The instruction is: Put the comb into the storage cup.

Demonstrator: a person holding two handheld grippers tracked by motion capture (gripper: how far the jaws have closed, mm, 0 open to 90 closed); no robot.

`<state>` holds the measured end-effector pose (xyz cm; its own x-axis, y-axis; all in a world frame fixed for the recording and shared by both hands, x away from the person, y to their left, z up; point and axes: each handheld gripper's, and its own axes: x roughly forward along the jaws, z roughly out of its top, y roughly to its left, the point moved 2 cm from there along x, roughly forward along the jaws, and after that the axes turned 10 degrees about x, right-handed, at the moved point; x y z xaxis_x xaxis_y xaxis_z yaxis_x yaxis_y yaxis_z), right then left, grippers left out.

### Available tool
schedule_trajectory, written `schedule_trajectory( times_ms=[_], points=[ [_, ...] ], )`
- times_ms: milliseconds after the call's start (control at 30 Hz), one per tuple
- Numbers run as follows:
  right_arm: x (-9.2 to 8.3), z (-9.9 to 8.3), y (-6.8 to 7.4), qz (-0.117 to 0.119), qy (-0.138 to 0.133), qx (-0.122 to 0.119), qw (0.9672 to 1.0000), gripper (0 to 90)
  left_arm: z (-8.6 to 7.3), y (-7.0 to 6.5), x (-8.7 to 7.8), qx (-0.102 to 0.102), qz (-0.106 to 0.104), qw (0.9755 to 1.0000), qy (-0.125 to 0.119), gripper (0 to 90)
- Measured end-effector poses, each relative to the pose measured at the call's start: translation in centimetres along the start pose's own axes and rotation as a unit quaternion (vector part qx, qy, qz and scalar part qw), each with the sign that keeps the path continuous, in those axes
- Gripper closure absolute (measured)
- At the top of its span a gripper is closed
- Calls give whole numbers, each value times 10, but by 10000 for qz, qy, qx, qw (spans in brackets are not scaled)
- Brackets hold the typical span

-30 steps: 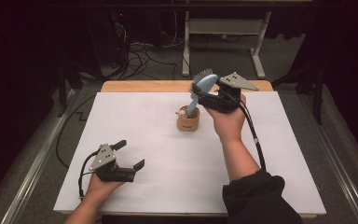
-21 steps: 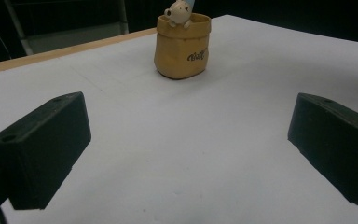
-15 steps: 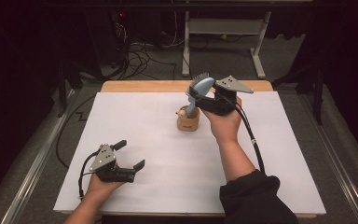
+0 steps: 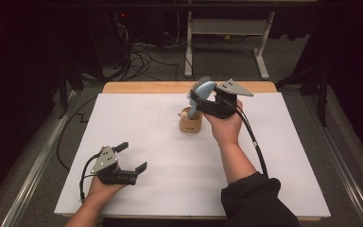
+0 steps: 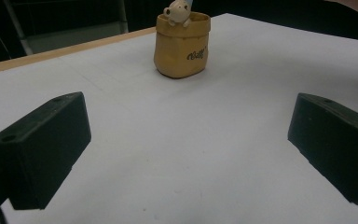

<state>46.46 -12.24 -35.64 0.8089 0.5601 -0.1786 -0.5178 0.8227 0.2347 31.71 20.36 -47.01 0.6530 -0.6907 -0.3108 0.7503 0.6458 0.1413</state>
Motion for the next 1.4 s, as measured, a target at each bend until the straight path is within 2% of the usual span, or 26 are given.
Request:
schedule_trajectory(
  times_ms=[933,1400],
  points=[
    [11,-10,-1,-48,64,36,10000,205,0,-1,0,27,-32,10000,2,1],
    [9,-9,-11,-104,108,302,9994,197,0,-1,0,6,-66,10000,22,1]
  ],
)
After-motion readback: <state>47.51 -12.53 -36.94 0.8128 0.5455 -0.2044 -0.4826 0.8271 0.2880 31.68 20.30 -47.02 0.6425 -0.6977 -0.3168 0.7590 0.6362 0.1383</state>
